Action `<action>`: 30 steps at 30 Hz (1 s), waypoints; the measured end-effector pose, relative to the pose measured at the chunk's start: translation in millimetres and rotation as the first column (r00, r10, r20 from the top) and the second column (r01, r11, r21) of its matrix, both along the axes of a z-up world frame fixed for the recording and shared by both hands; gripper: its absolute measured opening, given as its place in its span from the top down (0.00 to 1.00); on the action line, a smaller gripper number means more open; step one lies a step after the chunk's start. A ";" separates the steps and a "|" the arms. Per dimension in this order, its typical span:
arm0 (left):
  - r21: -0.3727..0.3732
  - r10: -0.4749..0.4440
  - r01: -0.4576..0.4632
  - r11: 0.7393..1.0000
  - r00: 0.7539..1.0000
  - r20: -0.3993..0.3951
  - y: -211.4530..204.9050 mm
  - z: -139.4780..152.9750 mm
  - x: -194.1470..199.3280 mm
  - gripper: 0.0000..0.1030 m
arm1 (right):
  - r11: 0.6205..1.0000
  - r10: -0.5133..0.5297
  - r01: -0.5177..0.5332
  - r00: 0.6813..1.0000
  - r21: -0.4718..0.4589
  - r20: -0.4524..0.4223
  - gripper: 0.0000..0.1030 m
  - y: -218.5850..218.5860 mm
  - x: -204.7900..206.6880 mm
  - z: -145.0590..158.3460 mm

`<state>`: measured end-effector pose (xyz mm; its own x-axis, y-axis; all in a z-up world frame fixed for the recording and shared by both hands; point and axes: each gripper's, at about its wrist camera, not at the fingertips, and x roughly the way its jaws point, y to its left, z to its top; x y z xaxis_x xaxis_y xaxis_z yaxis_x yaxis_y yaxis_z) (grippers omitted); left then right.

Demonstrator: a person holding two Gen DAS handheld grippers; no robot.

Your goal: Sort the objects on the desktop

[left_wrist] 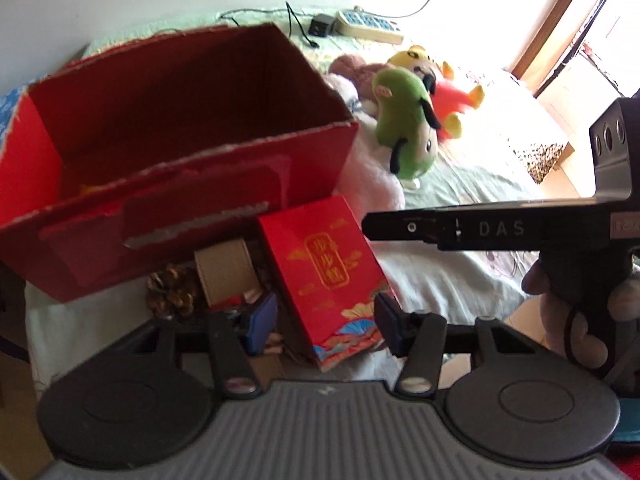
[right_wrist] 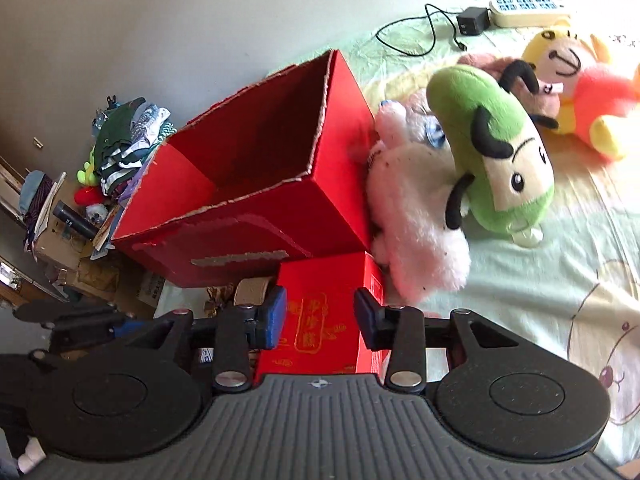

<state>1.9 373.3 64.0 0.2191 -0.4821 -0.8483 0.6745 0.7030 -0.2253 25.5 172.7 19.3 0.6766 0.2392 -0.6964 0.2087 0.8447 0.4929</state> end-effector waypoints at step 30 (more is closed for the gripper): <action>0.098 -0.045 0.045 0.994 0.999 0.000 -37.9 -36.9 -1.2 0.29 | 0.980 -0.039 0.056 0.995 0.192 -0.090 0.54 -17.0 -11.3 -52.7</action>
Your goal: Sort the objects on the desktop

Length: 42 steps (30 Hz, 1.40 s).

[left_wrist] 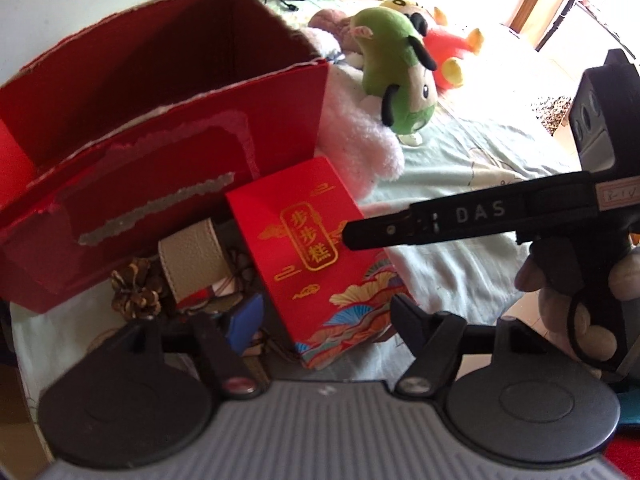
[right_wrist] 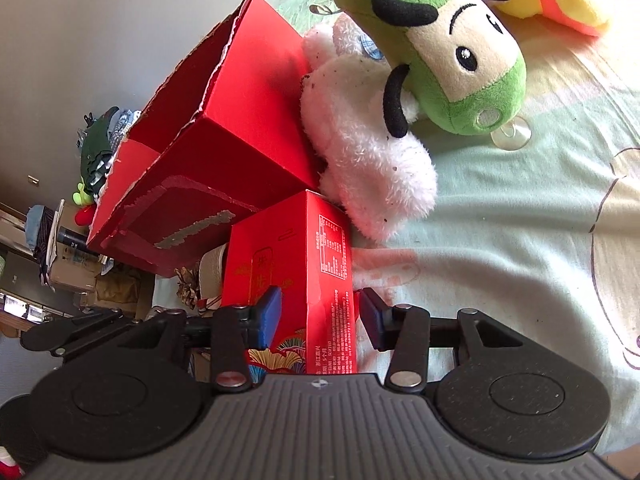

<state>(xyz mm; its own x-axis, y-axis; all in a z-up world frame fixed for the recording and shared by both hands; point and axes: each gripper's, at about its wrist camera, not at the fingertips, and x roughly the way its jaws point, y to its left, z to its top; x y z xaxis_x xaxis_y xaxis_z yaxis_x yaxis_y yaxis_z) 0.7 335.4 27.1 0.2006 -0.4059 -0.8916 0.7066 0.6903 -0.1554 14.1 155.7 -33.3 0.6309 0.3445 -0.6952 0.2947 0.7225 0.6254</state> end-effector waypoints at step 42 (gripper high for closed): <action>-0.050 -0.234 0.247 0.968 0.954 0.190 -59.8 62.9 -29.6 0.24 | 0.998 -0.036 0.039 0.996 -0.044 0.077 0.56 -28.3 -47.7 63.9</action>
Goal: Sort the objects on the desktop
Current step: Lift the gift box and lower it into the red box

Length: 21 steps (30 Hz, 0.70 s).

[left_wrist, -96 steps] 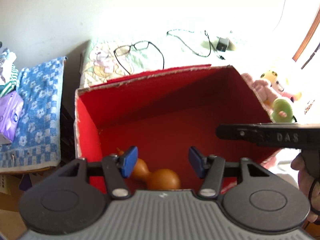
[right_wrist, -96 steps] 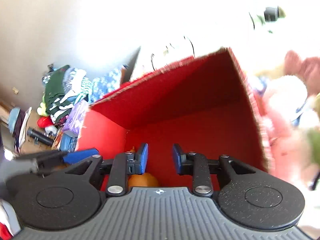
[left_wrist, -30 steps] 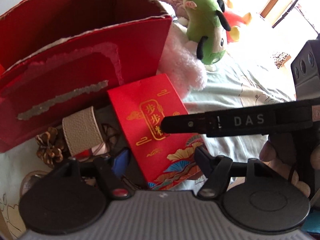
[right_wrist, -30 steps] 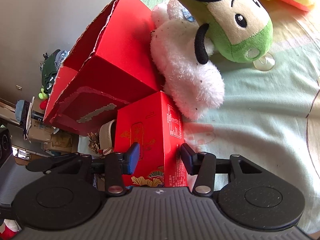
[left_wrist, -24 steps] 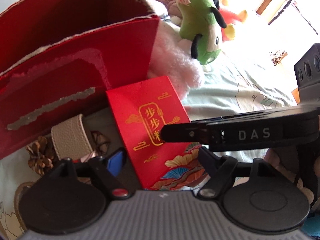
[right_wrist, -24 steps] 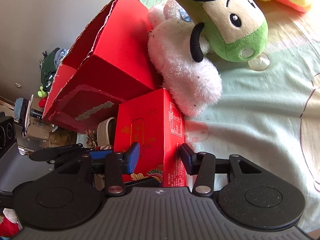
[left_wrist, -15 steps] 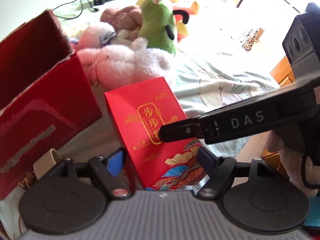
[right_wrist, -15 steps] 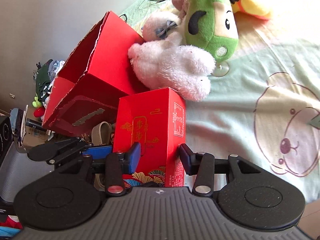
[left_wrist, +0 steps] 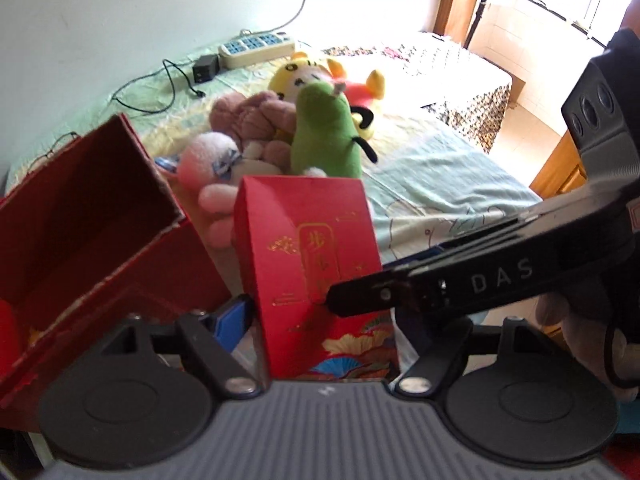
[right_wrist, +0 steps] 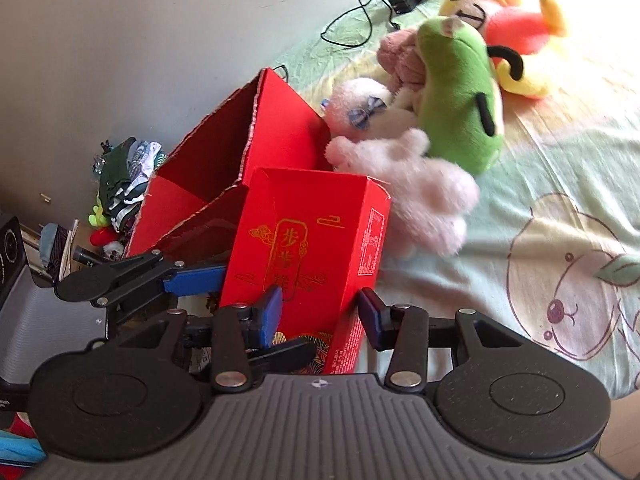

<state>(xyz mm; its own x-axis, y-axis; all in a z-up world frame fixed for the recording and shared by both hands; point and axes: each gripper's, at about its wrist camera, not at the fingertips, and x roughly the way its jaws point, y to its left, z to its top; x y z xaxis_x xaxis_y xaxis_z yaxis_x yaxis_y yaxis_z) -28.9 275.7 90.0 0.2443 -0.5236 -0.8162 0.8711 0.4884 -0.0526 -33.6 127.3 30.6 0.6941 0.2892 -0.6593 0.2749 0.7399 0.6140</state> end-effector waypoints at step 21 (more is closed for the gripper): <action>-0.181 0.282 -0.258 0.949 0.951 0.124 54.2 85.5 113.1 0.25 | 0.959 0.233 -0.193 0.953 -0.208 0.194 0.58 20.3 145.2 89.7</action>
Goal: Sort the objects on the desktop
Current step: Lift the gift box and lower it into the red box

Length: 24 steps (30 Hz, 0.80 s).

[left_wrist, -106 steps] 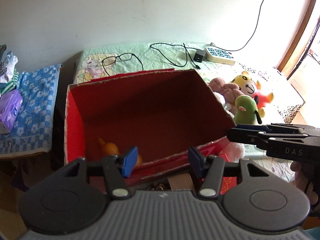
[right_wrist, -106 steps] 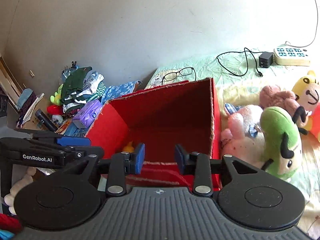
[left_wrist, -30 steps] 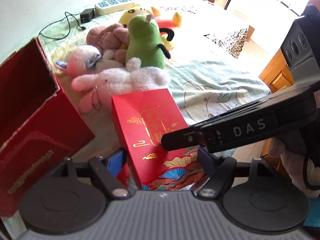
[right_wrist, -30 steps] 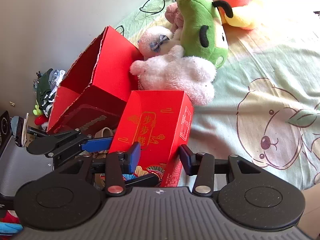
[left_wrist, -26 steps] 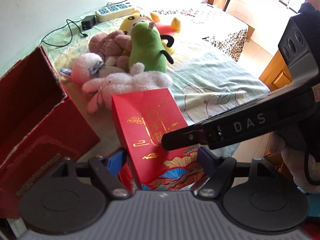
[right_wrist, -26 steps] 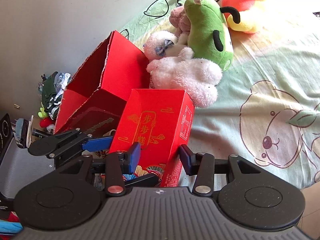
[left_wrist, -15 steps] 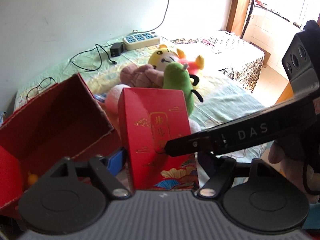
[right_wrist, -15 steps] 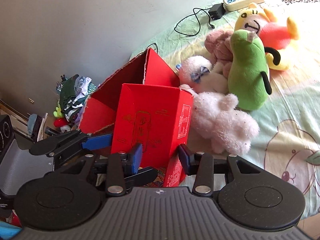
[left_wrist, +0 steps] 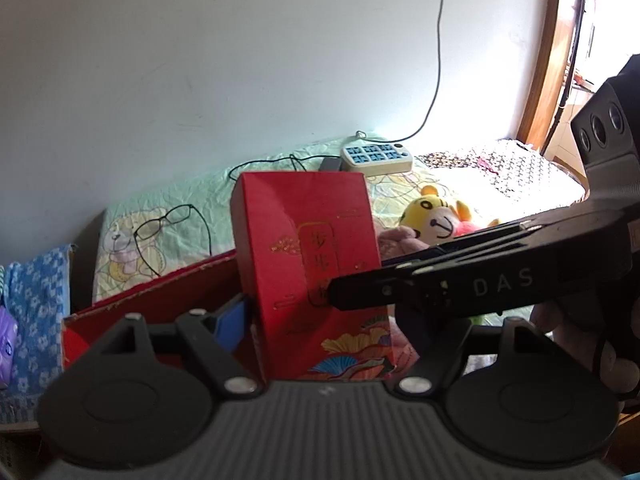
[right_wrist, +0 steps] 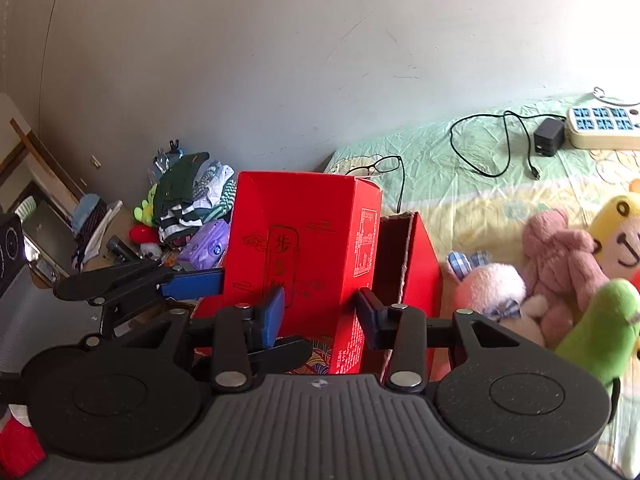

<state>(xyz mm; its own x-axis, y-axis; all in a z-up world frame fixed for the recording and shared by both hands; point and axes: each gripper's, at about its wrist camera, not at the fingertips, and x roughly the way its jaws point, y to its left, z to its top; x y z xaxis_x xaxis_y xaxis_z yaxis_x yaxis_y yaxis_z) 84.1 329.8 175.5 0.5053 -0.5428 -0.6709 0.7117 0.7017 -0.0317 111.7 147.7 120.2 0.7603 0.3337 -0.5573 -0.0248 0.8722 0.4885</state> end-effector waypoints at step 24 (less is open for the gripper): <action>0.210 0.125 -0.019 0.977 0.856 -0.502 49.8 -146.4 116.5 0.28 | 0.949 0.106 -0.235 0.866 -0.210 -0.489 0.72 95.8 131.9 -102.3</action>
